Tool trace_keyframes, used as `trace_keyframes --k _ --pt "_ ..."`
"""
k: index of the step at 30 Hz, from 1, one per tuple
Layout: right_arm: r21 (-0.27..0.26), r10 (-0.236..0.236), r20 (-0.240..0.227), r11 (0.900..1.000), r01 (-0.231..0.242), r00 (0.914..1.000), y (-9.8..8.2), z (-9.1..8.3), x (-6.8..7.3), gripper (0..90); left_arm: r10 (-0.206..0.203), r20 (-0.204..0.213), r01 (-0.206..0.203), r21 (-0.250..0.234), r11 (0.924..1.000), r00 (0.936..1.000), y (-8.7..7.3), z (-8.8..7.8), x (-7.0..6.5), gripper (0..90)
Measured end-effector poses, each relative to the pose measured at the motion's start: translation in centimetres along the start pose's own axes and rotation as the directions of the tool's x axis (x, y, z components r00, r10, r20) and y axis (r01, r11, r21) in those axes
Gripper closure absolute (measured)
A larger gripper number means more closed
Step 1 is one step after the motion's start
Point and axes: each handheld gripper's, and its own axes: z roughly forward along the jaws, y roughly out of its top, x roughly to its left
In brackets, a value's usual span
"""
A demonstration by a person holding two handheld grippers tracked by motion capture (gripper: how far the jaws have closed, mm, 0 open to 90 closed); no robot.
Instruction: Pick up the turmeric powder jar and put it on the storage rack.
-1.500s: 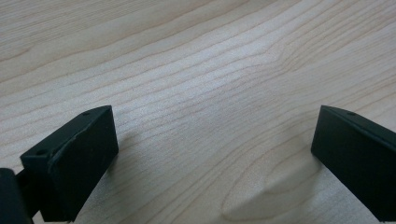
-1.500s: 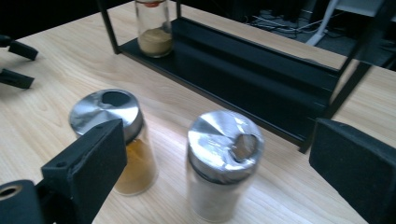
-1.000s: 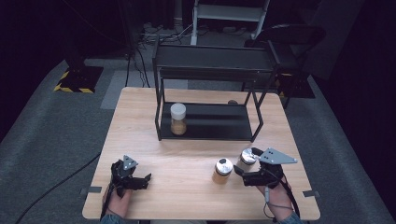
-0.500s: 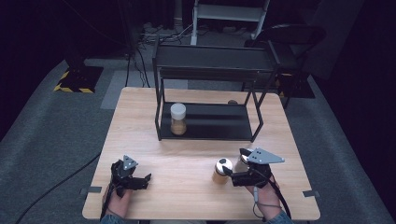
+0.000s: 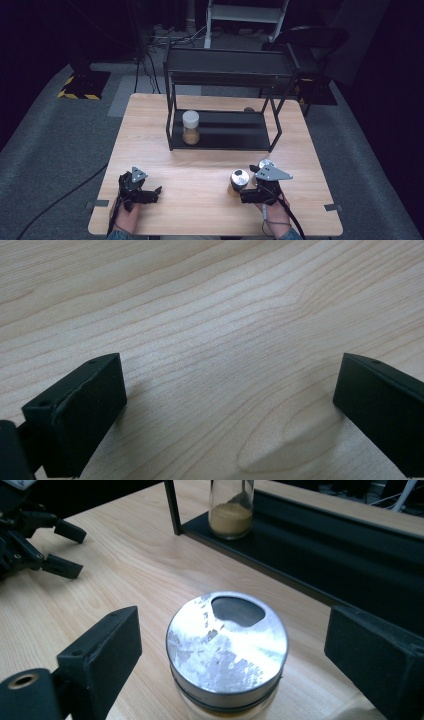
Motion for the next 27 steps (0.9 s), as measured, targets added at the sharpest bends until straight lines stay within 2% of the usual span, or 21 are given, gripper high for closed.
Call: trace_keyframes --k 13,22,25,27 --pt "0.063 0.0 0.022 0.998 -0.001 0.9998 -0.7 1.7 0.7 14.3 0.001 0.0 -0.001 0.0 1.0 1.0 0.0 0.0 0.0 0.5" --pt "0.101 0.001 0.023 0.995 -0.003 0.9997 -1.0 2.6 0.7 24.6 0.001 0.0 -0.001 0.001 1.0 1.0 0.0 0.0 0.0 0.5" --pt "0.103 -0.011 0.026 0.995 0.008 0.9996 -1.0 2.6 0.9 30.2 0.0 0.0 0.0 0.0 1.0 1.0 0.0 0.0 0.0 0.4" --pt "0.103 -0.016 0.029 0.995 0.013 0.9995 -1.0 2.6 1.0 30.5 0.001 0.0 -0.001 0.001 1.0 1.0 0.0 0.0 0.0 0.5"
